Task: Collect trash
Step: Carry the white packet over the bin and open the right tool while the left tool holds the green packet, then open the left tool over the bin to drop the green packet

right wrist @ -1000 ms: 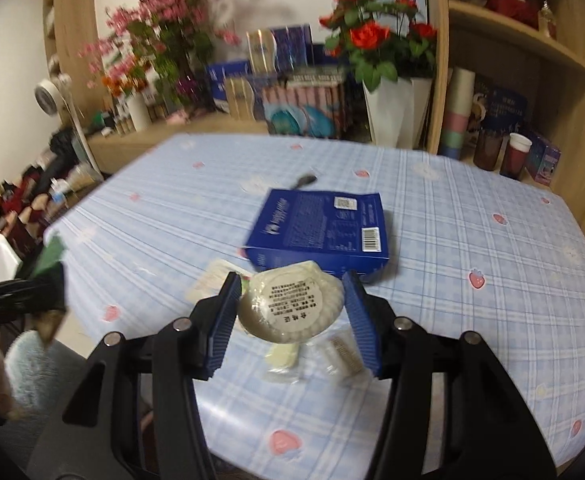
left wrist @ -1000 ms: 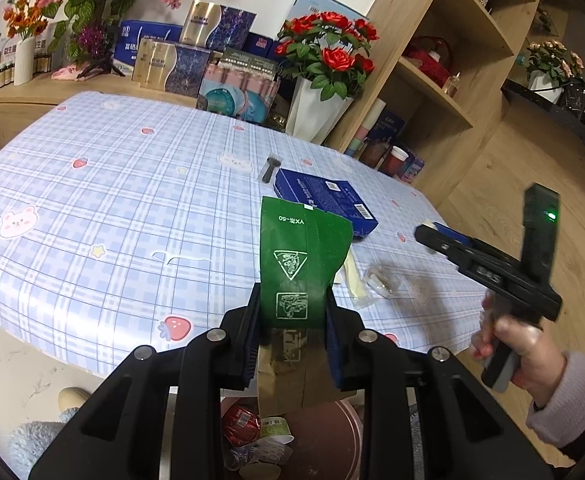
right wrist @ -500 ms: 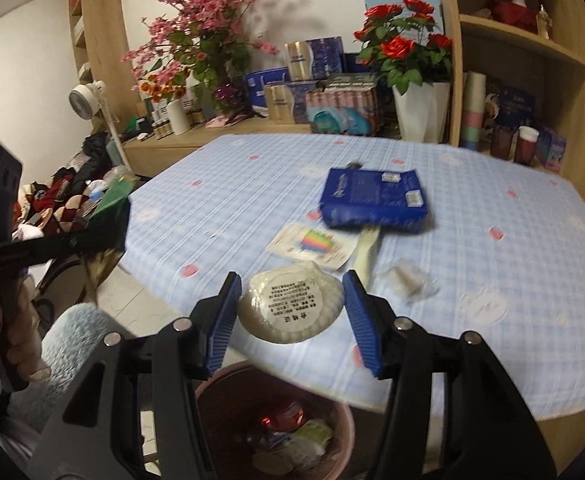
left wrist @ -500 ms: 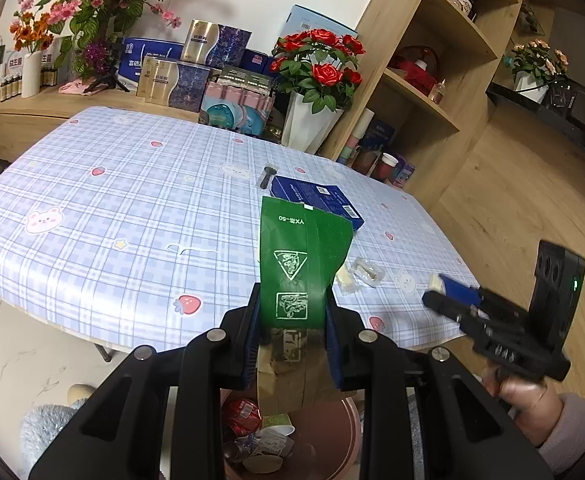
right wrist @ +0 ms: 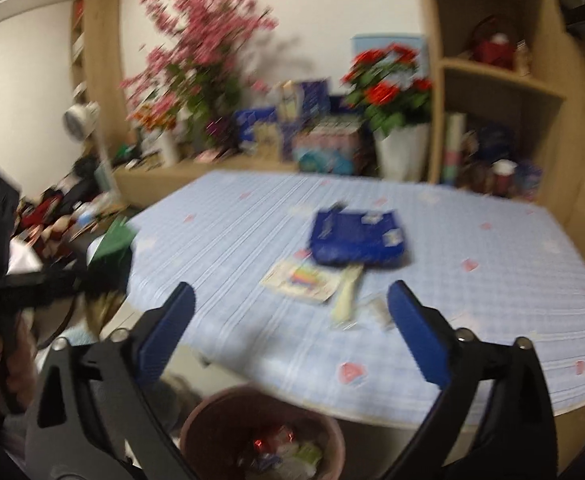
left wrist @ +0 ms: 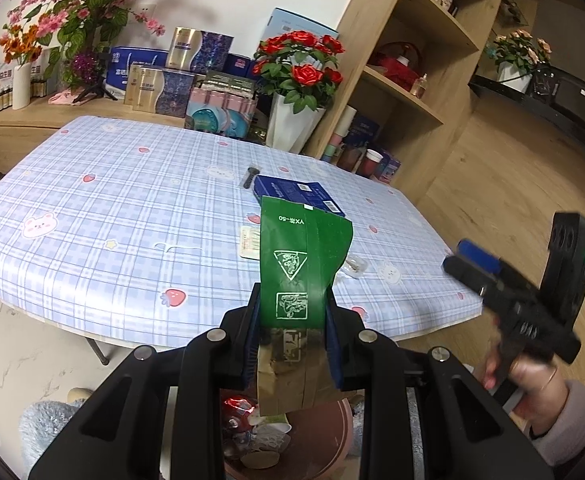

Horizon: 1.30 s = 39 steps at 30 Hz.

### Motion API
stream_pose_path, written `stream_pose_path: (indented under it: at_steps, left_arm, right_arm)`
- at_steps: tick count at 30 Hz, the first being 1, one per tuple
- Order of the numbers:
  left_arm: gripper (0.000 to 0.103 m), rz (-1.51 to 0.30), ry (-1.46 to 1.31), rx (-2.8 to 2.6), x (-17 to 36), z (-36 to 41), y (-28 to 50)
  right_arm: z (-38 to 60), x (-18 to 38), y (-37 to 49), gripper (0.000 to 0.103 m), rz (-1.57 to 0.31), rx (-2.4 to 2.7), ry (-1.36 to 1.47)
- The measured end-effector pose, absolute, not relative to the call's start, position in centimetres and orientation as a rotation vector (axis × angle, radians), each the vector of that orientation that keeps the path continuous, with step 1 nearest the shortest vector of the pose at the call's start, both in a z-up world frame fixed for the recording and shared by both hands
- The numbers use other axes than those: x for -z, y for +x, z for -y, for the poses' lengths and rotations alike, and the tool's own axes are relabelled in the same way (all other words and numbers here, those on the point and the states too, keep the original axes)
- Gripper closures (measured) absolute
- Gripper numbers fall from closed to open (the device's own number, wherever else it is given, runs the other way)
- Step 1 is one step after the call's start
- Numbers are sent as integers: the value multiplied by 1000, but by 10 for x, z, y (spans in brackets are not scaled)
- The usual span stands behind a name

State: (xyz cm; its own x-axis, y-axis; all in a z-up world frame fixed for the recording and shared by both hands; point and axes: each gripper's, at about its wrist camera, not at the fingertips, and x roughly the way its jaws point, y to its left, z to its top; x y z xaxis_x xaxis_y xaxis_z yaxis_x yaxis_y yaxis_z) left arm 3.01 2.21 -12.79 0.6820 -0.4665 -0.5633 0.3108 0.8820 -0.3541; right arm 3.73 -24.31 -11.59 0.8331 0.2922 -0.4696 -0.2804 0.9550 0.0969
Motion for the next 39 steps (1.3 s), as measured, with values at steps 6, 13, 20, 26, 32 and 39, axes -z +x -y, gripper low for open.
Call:
stream_pose_path:
  at_steps: [6, 13, 20, 26, 32, 39]
  left_arm:
    - [76, -691, -220, 481, 123, -12, 23]
    - [76, -695, -186, 511, 120, 0, 19]
    - [74, -672, -144, 550, 113, 12, 13]
    - [20, -597, -141, 493, 109, 5, 10]
    - [6, -563, -150, 334, 110, -19, 15]
    - [6, -558, -260, 230, 120, -52, 24]
  right_arm:
    - [262, 105, 35, 6, -475, -221, 7]
    - [276, 110, 32, 6, -488, -199, 26]
    - [277, 111, 26, 6, -479, -189, 6]
    - [277, 112, 23, 6, -475, -181, -11]
    - [277, 114, 25, 6, -484, -176, -10]
    - [274, 124, 28, 6, -500, -170, -20]
